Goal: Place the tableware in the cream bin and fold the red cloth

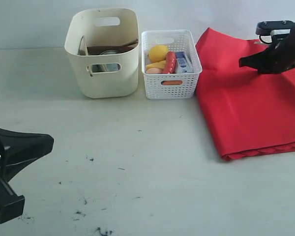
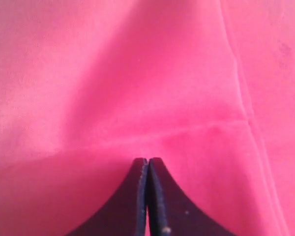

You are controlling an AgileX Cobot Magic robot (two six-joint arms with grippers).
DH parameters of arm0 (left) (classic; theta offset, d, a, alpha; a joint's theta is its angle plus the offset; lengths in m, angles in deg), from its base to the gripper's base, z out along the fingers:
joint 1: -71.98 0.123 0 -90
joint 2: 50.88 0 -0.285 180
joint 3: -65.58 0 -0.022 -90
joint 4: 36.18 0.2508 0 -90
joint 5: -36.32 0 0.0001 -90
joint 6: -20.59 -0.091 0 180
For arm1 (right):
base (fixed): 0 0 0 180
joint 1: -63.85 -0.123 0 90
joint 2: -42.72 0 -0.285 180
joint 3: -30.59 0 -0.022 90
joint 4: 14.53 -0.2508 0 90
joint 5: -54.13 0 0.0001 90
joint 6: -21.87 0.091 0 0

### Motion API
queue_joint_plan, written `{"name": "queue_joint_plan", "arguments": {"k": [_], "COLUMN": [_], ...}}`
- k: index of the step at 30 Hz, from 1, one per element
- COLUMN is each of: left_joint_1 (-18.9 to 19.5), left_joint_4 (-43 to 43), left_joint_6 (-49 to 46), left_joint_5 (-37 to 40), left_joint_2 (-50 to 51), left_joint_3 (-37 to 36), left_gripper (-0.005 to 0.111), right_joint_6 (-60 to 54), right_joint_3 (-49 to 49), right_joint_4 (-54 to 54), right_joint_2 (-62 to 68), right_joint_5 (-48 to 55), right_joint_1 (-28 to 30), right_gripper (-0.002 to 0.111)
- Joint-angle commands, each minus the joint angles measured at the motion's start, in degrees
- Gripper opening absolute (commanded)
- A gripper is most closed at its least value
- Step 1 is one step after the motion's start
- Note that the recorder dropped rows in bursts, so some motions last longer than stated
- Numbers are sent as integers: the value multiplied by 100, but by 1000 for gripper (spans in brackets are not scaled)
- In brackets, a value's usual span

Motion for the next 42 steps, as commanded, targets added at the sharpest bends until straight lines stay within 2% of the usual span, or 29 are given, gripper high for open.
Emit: {"name": "queue_joint_plan", "arguments": {"k": [1, 3, 5, 8, 10, 13, 16, 19, 24, 27, 35, 42], "left_joint_1": [-5, 99, 376, 1055, 1346, 1724, 2002, 2114, 2114, 2114, 2114, 2114], "left_joint_4": [42, 42, 42, 42, -10, -38, -38, -38, -28, -28, -28, -28], "left_joint_6": [-25, -25, -25, 116, 163, 163, 163, 148, 148, 148, 148, 148], "left_joint_5": [-501, -706, -878, -854, -922, -1128, -1198, -1260, -1331, -1276, -1213, -1208], "left_joint_2": [-45, -45, -45, -45, -45, -45, -45, -45, -45, -45, -45, -45], "left_joint_3": [-130, -205, -289, -346, -396, -509, -521, -521, -521, -521, -521, -521], "left_gripper": [0, 0, 0, 0, 0, 0, 0, 0, 0, 0, 0, 0], "right_joint_6": [0, 0, 179, 219, 219, 219, 207, 205, 219, 132, 132, -41], "right_joint_3": [115, 72, -346, -1480, -1756, -1555, -896, -475, -513, -711, -1930, -2342], "right_joint_4": [25, 25, 25, 25, 25, 25, 25, 25, -160, -278, -278, -239], "right_joint_2": [-255, -398, -650, -811, -683, -270, 246, 364, 33, -400, -630, -1073], "right_joint_5": [254, 316, -25, -1026, -1451, -1556, -1312, -1009, -812, -280, -1107, -1341], "right_joint_1": [14, 14, 14, 14, 14, 14, -26, -49, -49, -49, -150, -530], "right_gripper": [0, 0, 0, 0, 0, 0, 0, 0, 0, 0, 0, 0]}}
